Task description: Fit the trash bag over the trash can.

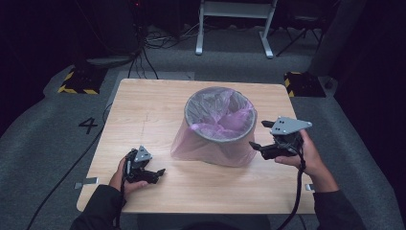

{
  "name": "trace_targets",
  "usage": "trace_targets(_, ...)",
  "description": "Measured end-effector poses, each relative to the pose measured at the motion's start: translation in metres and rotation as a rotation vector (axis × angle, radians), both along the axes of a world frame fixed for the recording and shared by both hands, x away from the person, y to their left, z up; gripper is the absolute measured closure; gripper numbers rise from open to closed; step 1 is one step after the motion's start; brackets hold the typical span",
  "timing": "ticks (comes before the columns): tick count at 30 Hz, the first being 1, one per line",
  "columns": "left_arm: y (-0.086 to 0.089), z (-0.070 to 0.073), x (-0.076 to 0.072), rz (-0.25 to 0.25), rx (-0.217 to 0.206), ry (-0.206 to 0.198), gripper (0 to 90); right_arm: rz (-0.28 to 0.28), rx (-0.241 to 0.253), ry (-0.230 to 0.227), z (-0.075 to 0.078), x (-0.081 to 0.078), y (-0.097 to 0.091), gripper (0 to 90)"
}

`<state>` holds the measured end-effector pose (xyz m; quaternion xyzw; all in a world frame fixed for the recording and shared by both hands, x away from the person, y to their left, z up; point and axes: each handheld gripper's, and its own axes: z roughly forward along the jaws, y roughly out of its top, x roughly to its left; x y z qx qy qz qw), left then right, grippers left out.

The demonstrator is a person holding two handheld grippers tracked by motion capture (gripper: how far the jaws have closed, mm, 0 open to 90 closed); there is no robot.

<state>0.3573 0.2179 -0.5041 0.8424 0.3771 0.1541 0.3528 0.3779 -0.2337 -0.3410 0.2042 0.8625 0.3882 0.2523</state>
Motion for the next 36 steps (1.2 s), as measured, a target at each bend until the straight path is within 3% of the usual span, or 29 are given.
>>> trace_targets(19,0.0,0.0,0.0,0.0,0.0,0.0,13.8,-0.058,-0.077,0.073,-0.041,0.007,-0.013,18.5)
trace_targets(36,0.0,0.0,0.0,0.0,0.0,0.0,13.8,-0.128,-0.199,0.129,-0.088,0.01,-0.024,18.4)
